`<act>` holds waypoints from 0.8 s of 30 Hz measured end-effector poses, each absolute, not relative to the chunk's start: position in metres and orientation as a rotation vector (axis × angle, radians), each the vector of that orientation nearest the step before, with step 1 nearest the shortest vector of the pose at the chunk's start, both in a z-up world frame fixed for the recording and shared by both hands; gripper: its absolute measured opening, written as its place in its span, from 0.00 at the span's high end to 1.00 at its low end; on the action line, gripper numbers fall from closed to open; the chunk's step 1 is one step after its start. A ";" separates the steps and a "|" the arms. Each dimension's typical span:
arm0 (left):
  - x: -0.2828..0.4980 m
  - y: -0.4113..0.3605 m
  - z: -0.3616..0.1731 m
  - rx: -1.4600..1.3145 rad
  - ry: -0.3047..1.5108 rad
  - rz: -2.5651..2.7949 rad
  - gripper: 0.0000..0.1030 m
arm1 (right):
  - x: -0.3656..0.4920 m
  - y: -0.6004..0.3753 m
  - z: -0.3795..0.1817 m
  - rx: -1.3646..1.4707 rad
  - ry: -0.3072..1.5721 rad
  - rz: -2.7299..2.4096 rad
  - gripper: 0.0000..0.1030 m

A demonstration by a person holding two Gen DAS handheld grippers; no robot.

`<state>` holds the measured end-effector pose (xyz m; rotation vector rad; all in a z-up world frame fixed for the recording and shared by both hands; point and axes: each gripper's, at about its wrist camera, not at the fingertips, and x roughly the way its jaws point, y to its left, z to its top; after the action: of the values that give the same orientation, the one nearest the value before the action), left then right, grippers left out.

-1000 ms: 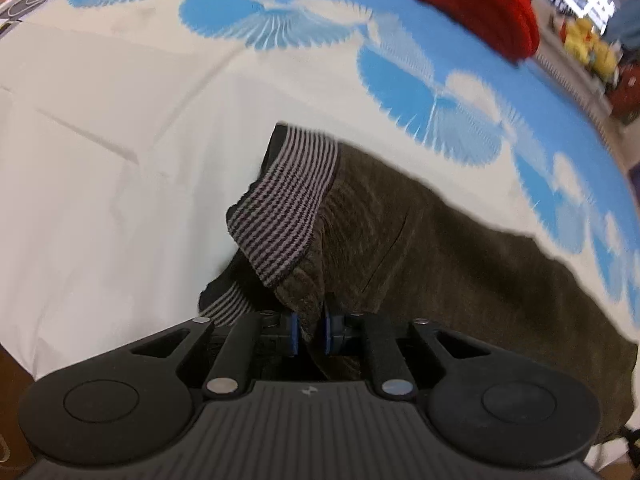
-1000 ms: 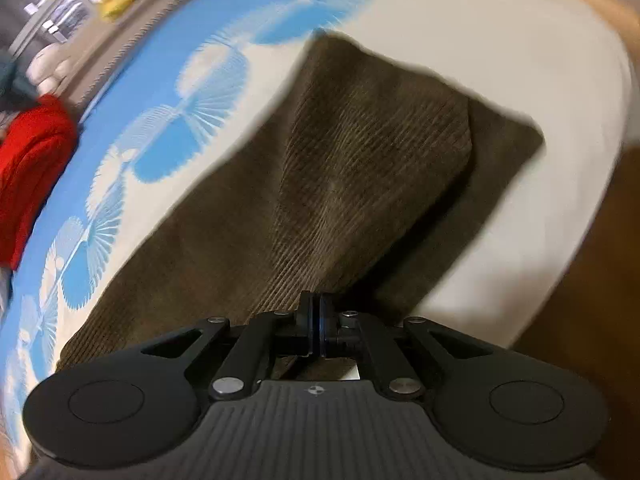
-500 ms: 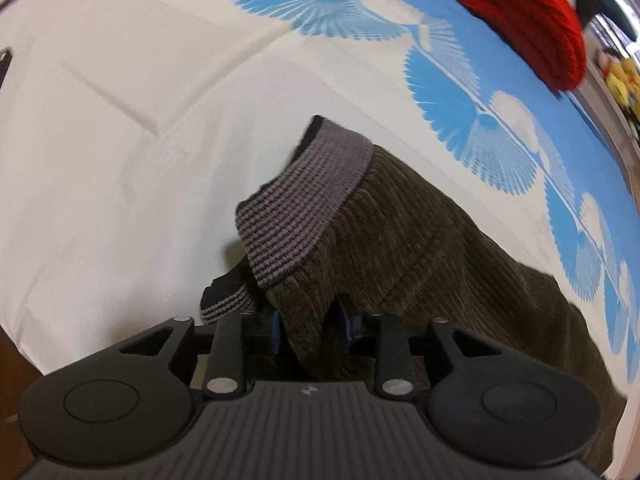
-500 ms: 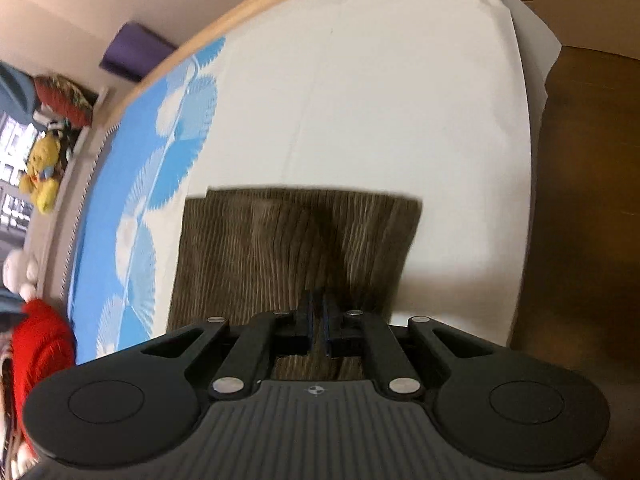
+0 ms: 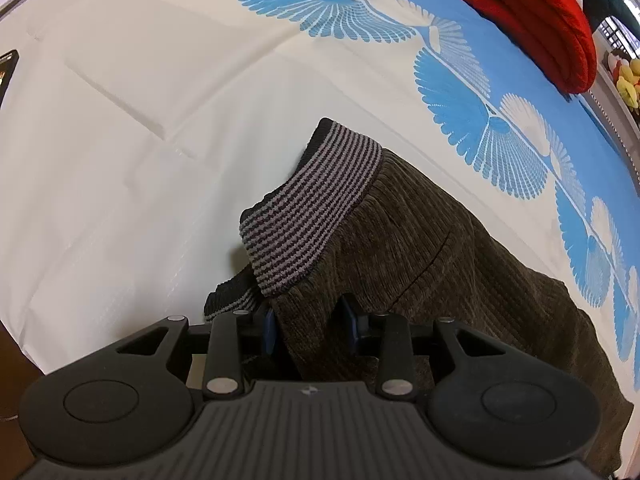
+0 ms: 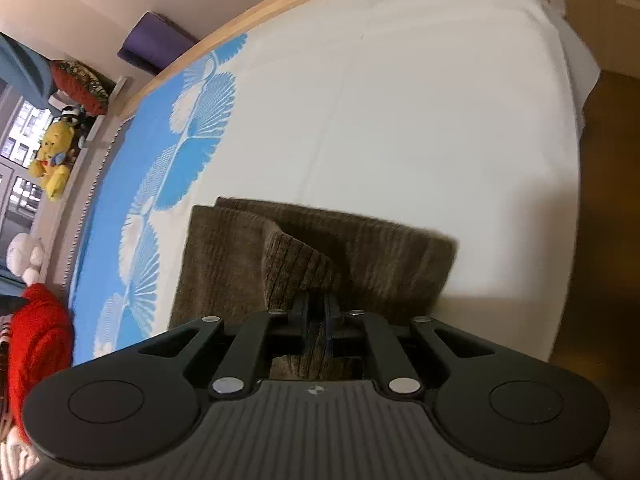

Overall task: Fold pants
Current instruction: 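Carry the leg hems with the right gripper toward the waistband and lay them down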

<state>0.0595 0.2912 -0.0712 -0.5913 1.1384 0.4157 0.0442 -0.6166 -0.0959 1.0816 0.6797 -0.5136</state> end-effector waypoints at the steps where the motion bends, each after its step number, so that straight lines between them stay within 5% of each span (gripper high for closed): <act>1: 0.060 0.290 -0.071 -0.581 1.140 0.413 0.64 | 0.045 -0.615 -0.095 1.088 0.681 -0.488 0.82; 4: 0.063 0.286 -0.071 -0.555 1.144 0.409 0.64 | 0.049 -0.610 -0.091 1.082 0.679 -0.446 0.66; 24: 0.065 0.283 -0.072 -0.533 1.151 0.389 0.62 | 0.048 -0.603 -0.098 0.996 0.793 -0.556 0.69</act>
<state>0.0653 0.2829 -0.0720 -0.5327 1.1512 0.3893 0.0480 -0.6031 -0.0977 0.9960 0.7934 -0.5563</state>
